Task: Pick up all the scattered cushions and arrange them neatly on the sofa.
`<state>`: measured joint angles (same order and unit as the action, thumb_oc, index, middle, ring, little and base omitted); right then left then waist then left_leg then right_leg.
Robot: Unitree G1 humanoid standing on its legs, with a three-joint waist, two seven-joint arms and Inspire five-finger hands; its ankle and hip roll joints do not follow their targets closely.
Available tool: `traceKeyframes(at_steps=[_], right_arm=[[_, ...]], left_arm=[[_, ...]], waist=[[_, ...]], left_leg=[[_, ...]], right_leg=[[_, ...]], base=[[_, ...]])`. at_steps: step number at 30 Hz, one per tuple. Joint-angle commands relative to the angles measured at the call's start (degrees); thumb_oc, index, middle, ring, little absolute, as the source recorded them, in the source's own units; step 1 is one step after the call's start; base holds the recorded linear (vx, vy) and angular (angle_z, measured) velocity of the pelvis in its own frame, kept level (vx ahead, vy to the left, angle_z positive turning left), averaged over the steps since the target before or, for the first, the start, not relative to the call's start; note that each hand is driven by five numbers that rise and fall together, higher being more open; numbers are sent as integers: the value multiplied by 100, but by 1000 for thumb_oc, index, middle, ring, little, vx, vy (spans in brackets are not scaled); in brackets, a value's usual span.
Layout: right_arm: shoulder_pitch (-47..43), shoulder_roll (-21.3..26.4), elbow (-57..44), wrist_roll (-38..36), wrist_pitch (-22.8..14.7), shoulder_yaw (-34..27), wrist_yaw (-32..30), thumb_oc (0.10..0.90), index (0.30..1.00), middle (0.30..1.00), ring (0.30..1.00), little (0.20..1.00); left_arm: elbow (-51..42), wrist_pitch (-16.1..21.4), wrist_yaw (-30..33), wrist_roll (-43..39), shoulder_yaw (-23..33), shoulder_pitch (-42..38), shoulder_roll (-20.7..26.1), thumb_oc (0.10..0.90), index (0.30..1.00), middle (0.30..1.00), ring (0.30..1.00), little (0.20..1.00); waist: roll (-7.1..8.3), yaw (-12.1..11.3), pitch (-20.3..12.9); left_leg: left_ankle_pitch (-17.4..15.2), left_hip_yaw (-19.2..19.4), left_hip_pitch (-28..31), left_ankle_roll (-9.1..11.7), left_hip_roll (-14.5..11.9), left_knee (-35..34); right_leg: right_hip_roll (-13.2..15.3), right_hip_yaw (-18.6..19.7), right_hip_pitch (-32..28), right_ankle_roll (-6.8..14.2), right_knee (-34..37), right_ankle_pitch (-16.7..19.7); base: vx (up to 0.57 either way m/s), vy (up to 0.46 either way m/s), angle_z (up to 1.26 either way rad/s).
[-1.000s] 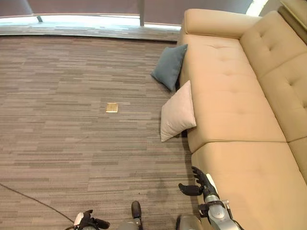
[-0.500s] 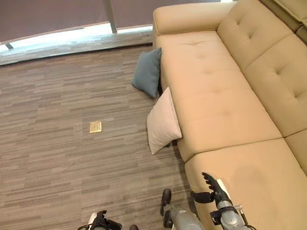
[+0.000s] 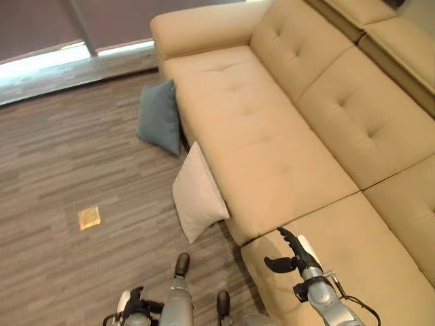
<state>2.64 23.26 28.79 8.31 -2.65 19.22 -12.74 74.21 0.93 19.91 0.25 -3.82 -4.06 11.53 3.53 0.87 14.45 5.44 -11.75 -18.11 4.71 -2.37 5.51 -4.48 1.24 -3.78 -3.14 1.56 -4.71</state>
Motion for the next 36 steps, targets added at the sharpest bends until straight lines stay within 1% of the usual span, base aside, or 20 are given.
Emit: traceKeyframes(at_steps=[1,2,5,7,10,11,12,14,15,16,18,19,21,22,24,26,27,29,33,36], right_arm=[[-578,56,-711,176,-330,-124,-151,800,900,900,900,900],[-579,56,-711,176,-330,-124,-151,800,900,900,900,900],[-1223,179,-896,245,-273,125,-246,800,900,900,900,900],[-1381,191,-932,233,-278,158,-271,800,900,900,900,900],[-2184,250,-970,302,-288,402,-399,800,900,900,900,900],[-2194,247,-962,302,-290,405,-401,800,900,900,900,900],[-2984,272,-836,319,-290,660,-535,800,900,900,900,900],[-3610,317,-551,362,-244,861,-659,800,900,900,900,900],[-3628,313,-534,360,-251,868,-664,800,900,900,900,900],[-4222,306,-9,319,-157,1026,-815,800,900,900,900,900],[-4458,351,180,321,-116,1056,-882,800,900,900,900,900],[-4953,438,611,305,-9,1144,-1003,800,900,900,900,900],[-5154,473,817,368,19,1192,-1067,800,900,900,900,900],[-5478,490,1158,404,95,1305,-1152,800,900,900,900,900],[-5623,540,1347,398,112,1326,-1194,800,900,900,900,900],[-5947,530,1795,398,174,1453,-1272,800,900,900,900,900],[-5954,528,1802,397,170,1455,-1273,800,900,900,900,900],[-6164,426,2182,405,221,1604,-1315,800,900,900,900,900],[-6167,232,2428,301,236,1650,-1317,800,900,900,900,900],[-6139,-135,2626,175,251,1700,-1329,800,900,900,900,900]], left_arm=[[-123,-12,305,117,-61,45,270,800,900,900,900,900],[-123,-12,305,117,-61,45,270,800,900,900,900,900],[-367,105,477,-121,-70,-274,418,800,900,900,900,900],[-423,135,508,-149,-76,-339,436,800,900,900,900,900],[-635,277,603,-260,-236,-556,471,800,900,900,900,900],[-634,277,603,-260,-232,-561,472,800,900,900,900,900],[-771,378,662,-290,-403,-743,513,800,900,900,900,900],[-802,425,684,-365,-477,-820,541,800,900,900,900,900],[-800,425,684,-366,-470,-828,541,800,900,900,900,900],[-819,484,703,-625,-469,-898,553,800,900,900,900,900],[-845,530,703,-769,-435,-923,567,800,900,900,900,900],[-913,608,785,-1002,-396,-1059,643,800,900,900,900,900],[-959,646,834,-1033,-402,-1102,692,800,900,900,900,900],[-1011,689,902,-1075,-443,-1189,763,800,900,900,900,900],[-1030,708,940,-1080,-444,-1227,814,800,900,900,900,900],[-991,711,1032,-1113,-462,-1317,915,800,900,900,900,900],[-989,712,1032,-1113,-460,-1320,915,800,900,900,900,900],[-861,683,1084,-1119,-528,-1434,935,800,900,900,900,900],[-757,652,1081,-1109,-631,-1480,876,800,900,900,900,900],[-714,630,1060,-1122,-823,-1455,722,800,900,900,900,900]], waist=[[298,-188,40],[299,-189,38],[347,-245,206],[353,-263,236],[365,-354,361],[366,-351,360],[368,-474,506],[367,-579,592],[367,-574,594],[341,-716,719],[316,-761,772],[245,-898,920],[206,-945,993],[123,-1031,1109],[87,-1060,1177],[-13,-1160,1341],[-14,-1156,1337],[-90,-1208,1519],[-154,-1234,1534],[-166,-1258,1534]], left_leg=[[-251,250,233,-105,-38,-340],[-252,251,230,-106,-38,-338],[-391,394,-80,-244,120,-146],[-410,416,-157,-263,157,-107],[-416,457,-396,-292,222,-70],[-417,457,-405,-292,222,-65],[-381,472,-611,-271,266,-54],[-363,453,-751,-258,295,-31],[-364,453,-759,-258,294,-25],[-335,439,-911,-245,314,4],[-331,415,-985,-244,337,24],[-300,354,-1166,-219,378,87],[-294,323,-1285,-211,402,117],[-255,264,-1438,-189,437,133],[-244,244,-1533,-179,456,160],[-204,165,-1751,-156,496,193],[-205,162,-1761,-156,497,197],[-197,85,-1924,-151,547,242],[-157,-5,-2081,-149,576,230],[-175,-117,-2171,-172,622,229]], right_leg=[[628,175,842,794,-908,-388],[628,177,845,795,-909,-389],[789,243,1215,891,-956,-269],[809,244,1287,907,-950,-240],[878,238,1503,937,-913,-139],[879,239,1510,937,-914,-139],[906,223,1694,930,-889,-94],[923,228,1806,932,-880,-72],[922,228,1813,932,-884,-73],[930,195,1949,935,-911,-70],[929,188,2013,934,-931,-75],[951,125,2160,934,-993,-102],[961,100,2255,932,-1032,-119],[976,63,2388,929,-1099,-161],[982,37,2461,930,-1139,-192],[994,-11,2668,918,-1269,-265],[994,-13,2679,917,-1277,-268],[1018,-75,2839,917,-1407,-358],[1011,-127,3004,912,-1461,-361],[1002,-139,3090,900,-1470,-384]], base=[[61,136,-58],[46,180,-34],[9,150,-11],[-8,49,-22],[-11,34,3],[0,0,0],[7,26,5],[3,17,9],[-11,5,10],[2,8,13],[2,1,10],[-10,-14,18],[-5,-10,27],[-2,-8,33],[5,-13,22],[10,-15,9],[2,-24,19],[18,-24,22],[33,-9,12],[57,-26,8]])
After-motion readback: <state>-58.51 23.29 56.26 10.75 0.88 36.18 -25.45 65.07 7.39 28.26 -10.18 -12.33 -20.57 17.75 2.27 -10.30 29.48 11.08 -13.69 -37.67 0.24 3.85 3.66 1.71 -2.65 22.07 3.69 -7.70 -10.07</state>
